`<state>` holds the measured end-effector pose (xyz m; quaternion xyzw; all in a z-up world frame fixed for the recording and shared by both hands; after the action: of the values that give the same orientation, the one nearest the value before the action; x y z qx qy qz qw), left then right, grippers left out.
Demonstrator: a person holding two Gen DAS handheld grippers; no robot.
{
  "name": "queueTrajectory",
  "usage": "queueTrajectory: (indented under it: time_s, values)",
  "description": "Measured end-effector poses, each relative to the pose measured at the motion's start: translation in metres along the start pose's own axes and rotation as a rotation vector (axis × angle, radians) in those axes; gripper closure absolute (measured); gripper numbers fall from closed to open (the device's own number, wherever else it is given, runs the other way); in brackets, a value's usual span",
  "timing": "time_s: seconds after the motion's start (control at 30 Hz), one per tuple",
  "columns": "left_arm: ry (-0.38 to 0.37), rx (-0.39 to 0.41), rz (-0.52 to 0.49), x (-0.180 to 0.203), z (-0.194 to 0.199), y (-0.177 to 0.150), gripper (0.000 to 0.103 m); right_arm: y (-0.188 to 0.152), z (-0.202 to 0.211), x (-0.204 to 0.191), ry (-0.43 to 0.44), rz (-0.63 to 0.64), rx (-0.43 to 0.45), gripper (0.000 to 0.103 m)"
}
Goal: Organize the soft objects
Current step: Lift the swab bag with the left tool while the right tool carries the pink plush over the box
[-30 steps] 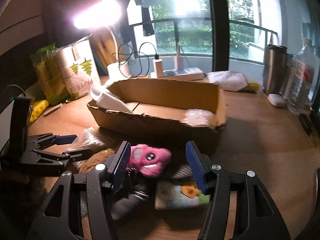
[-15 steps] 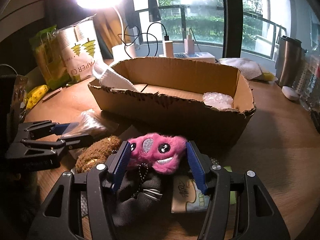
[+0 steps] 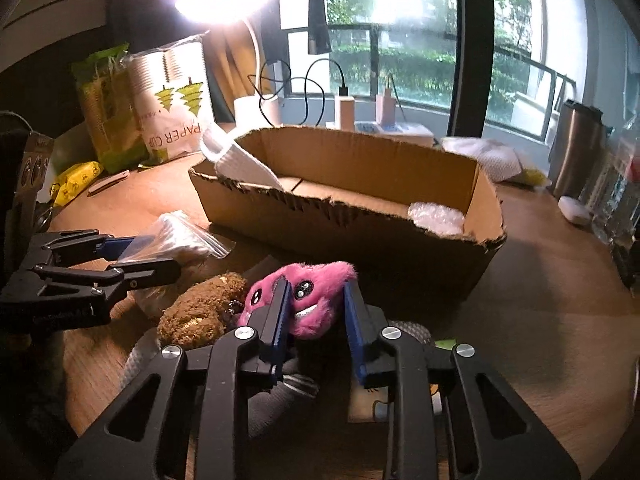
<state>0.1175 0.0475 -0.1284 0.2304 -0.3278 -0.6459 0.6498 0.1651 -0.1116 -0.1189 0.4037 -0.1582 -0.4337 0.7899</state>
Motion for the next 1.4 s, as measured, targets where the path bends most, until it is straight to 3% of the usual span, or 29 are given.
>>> queueTrajectory:
  time_s: [0.73, 1.4]
  values:
    - [-0.018, 0.110, -0.018, 0.010, 0.034, 0.023, 0.055, 0.021, 0.043, 0.012, -0.022, -0.005, 0.122, 0.076]
    - [-0.031, 0.246, -0.068, 0.026, 0.049, 0.070, 0.055, 0.041, 0.062, 0.032, -0.042, -0.029, 0.209, 0.076]
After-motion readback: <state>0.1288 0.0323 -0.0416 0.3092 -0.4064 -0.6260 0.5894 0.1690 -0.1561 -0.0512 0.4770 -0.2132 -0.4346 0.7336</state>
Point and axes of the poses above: each gripper's, at about its wrist camera, not at the fingertips, and z roughly against the way its jaws point, x to its right, y to its top, the point moved 1 cm from there along -z, roughly the way its jaws point, and after that the axes turned 5 degrees about -z, right-handed, at the moved point
